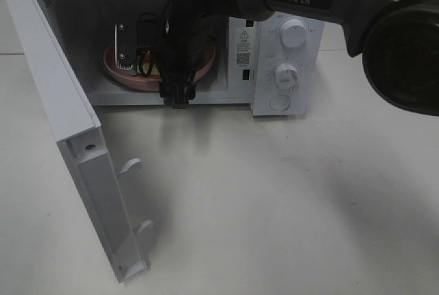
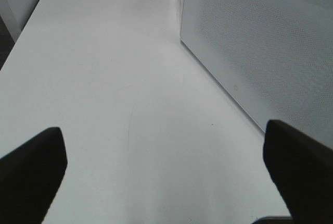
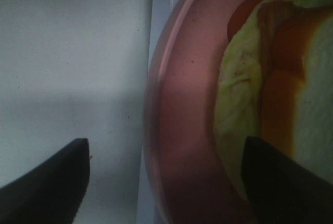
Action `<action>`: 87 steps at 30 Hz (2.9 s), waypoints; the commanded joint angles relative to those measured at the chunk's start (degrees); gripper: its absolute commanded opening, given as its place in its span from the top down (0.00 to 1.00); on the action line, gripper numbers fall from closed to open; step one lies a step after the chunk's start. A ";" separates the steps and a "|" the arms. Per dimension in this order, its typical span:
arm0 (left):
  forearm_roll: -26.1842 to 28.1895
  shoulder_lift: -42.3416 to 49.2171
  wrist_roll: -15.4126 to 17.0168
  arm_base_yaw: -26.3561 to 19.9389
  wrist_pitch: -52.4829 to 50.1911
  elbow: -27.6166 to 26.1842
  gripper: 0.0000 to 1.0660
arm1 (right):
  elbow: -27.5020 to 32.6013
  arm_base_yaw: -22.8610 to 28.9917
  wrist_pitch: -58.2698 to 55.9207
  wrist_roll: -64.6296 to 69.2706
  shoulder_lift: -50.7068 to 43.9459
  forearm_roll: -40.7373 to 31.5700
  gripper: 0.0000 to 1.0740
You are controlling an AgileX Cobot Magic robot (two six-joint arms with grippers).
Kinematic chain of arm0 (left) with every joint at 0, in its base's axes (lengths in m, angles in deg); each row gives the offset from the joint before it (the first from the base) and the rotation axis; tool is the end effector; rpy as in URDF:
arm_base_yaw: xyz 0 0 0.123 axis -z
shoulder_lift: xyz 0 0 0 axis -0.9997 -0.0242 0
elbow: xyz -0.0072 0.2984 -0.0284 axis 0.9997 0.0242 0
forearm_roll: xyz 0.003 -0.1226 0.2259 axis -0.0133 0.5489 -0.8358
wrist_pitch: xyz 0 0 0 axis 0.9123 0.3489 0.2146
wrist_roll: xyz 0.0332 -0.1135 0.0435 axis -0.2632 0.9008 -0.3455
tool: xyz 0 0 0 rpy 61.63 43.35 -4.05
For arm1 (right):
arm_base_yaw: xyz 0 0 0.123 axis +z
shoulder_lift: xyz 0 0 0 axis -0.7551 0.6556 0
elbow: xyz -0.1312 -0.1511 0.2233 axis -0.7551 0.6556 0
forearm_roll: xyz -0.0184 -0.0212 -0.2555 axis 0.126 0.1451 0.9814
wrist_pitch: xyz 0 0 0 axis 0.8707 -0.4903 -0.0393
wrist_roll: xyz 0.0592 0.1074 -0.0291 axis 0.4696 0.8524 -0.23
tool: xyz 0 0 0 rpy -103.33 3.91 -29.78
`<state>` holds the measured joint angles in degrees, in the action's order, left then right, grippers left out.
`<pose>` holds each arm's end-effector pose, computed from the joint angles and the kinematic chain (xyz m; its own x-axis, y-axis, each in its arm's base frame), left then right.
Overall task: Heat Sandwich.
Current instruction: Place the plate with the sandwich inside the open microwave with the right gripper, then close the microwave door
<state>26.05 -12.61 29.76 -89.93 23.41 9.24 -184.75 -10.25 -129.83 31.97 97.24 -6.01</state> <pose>0.0130 -0.0055 0.2680 -0.4488 -0.0355 -0.8929 0.0074 0.9990 -0.0434 0.4509 0.3513 0.1503 0.2025 -0.9525 -0.2276 -0.8532 -0.0576 -0.5184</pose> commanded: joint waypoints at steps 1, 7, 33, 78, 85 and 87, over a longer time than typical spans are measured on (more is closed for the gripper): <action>0.06 1.15 0.00 -0.11 -0.46 0.06 0.08 | -0.17 -0.06 0.34 0.63 -1.32 -0.34 0.28; 0.06 1.15 0.00 -0.11 -0.46 0.06 0.08 | 0.34 -0.06 0.69 0.63 -1.72 -0.34 0.29; 0.06 1.15 0.00 -0.11 -0.46 0.06 0.08 | 30.77 -0.06 24.06 0.63 -17.65 1.83 0.29; 0.06 1.15 0.00 -0.11 -0.46 0.06 0.08 | 78.27 0.00 17.48 37.07 -63.14 1.78 0.29; 0.06 1.15 0.00 -0.11 -0.46 0.06 0.08 | 79.13 0.00 5.84 48.24 -71.79 1.55 0.29; 0.06 1.15 0.00 -0.11 -0.46 0.06 0.08 | 79.13 0.00 3.09 50.31 -74.37 1.55 0.29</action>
<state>26.05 -12.61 29.76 -89.93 23.41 9.24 -105.85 -10.25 -122.72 78.61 26.08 -4.17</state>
